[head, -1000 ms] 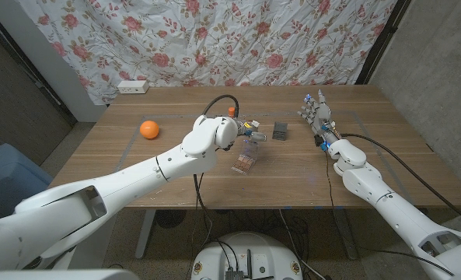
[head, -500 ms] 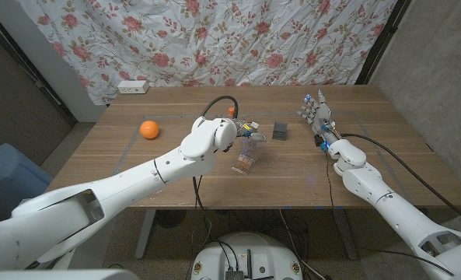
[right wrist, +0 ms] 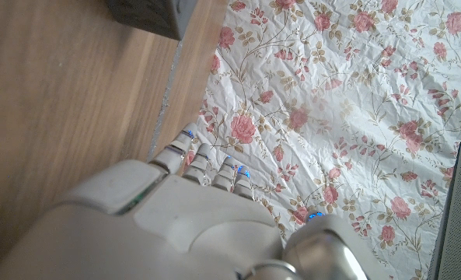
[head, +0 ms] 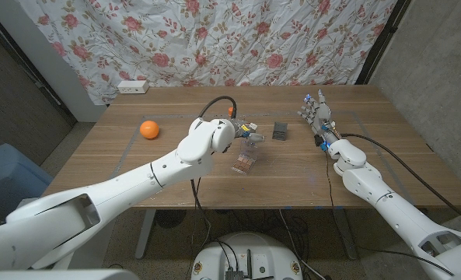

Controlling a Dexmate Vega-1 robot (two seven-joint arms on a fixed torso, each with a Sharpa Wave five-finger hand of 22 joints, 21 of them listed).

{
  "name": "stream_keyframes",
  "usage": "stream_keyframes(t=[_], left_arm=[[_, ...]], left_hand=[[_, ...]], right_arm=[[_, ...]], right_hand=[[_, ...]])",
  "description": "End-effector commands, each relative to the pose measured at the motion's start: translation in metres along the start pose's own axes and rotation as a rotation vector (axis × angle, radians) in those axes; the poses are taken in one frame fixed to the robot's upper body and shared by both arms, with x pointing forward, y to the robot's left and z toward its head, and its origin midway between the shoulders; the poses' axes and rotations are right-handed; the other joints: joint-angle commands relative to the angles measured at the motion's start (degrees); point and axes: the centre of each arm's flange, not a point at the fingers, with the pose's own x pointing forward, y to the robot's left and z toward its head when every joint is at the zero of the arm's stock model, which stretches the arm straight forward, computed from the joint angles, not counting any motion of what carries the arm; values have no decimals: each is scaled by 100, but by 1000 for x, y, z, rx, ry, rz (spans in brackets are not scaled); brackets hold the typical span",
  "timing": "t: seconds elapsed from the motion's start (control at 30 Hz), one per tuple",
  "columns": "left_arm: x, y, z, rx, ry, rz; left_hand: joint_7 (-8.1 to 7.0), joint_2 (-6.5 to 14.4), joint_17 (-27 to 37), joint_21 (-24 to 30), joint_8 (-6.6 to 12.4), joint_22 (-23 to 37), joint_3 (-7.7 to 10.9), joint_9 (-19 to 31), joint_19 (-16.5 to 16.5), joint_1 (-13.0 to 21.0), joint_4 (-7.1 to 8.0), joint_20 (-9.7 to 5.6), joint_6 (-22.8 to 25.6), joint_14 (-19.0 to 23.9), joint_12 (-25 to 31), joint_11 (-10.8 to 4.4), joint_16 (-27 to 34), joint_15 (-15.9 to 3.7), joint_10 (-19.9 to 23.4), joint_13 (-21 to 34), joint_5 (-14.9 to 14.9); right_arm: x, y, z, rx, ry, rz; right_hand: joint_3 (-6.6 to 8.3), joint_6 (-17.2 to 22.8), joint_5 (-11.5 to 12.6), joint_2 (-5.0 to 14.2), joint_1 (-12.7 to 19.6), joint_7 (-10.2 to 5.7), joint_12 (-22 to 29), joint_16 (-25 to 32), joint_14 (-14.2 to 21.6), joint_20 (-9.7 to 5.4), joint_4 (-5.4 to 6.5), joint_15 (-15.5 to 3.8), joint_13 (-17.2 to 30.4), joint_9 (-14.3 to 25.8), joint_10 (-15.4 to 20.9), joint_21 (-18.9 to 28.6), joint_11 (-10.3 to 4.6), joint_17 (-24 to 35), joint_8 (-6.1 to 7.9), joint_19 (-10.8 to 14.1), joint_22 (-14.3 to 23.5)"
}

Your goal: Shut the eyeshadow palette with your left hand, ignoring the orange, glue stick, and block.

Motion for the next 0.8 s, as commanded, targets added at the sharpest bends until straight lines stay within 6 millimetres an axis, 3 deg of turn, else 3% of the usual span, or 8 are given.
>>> stream_keyframes(t=[0.03, 0.8], left_arm=[[-9, -3, -3, 0, 3, 17], [-29, -14, -10, 9, 19, 55]], left_hand=[[9, 455, 7, -9, 72, 14, -22, 26, 33, -18, 5, 15, 79, 63, 24, -27, -4, -13, 44, 38, 31], [50, 489, 6, -12, 118, 14, -8, 83, 55, -12, 11, 25, 34, 43, -41, -41, -61, 1, -14, 101, 34]], right_arm=[[0, 0, 0, 0, 0, 0], [0, 0, 0, 0, 0, 0]], right_hand=[[-4, -1, 20, 566, -2, -48, 28, 18, -15, -2, 29, -678, 10, 29, 5, 35, -24, 26, 28, 23, 16], [-4, 2, 20, 566, -2, -46, 29, 17, -19, -2, 29, -676, 10, 29, 7, 35, -17, 26, 30, 24, 16]])
